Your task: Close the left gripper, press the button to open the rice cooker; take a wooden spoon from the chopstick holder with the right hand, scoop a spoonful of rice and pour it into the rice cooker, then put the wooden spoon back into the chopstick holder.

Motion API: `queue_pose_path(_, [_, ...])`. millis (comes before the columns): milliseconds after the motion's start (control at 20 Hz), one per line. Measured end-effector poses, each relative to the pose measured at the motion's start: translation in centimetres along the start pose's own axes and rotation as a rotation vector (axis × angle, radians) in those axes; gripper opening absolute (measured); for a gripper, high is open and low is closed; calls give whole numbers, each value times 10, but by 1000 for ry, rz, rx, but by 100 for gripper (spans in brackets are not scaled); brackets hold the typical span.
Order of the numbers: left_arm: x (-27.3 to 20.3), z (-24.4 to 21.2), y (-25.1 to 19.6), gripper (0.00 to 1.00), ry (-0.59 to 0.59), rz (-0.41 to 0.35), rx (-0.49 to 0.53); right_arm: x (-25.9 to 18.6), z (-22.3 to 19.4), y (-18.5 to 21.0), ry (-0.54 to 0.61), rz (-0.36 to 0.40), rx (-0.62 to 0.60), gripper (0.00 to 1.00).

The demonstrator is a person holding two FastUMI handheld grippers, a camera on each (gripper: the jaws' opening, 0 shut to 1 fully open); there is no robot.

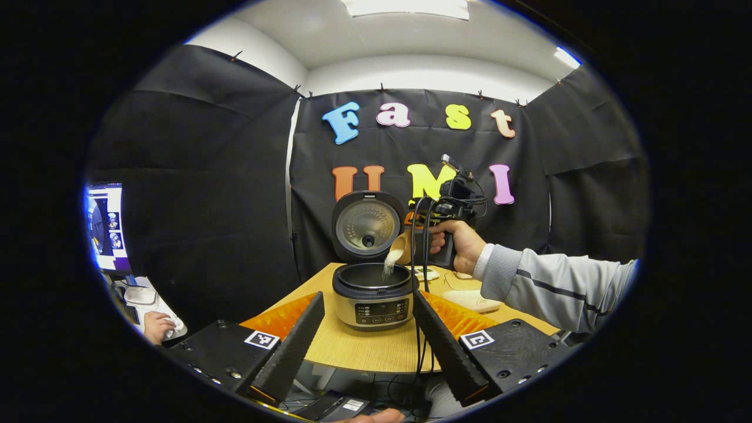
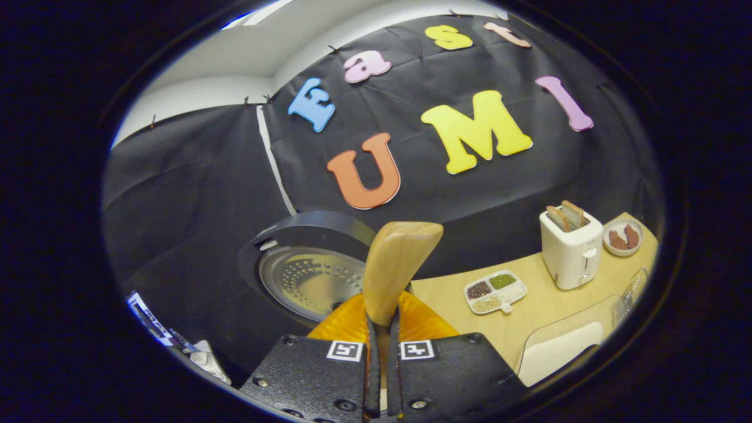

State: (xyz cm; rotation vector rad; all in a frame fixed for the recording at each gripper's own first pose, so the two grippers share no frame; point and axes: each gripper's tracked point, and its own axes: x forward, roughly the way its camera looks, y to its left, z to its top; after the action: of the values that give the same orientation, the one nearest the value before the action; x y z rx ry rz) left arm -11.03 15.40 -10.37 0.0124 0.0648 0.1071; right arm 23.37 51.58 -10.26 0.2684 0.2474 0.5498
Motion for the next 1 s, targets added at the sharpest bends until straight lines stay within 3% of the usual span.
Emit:
queue_pose_path(250, [2, -6, 8, 96, 17, 13, -20, -2, -3, 18, -33, -1, -193, 10])
queue_pose_path(600, [6, -14, 11, 96, 35, 25, -29, -19, -14, 73, -111, 74, -583, 10])
queue_pose_path(800, [6, -13, 15, 96, 32, 47, -23, -24, -26, 95, -119, 51, -841, 10])
queue_pose_path(1000, [5, -13, 14, 96, 33, 45, -27, -21, -32, 94, -99, 49, -879, 10])
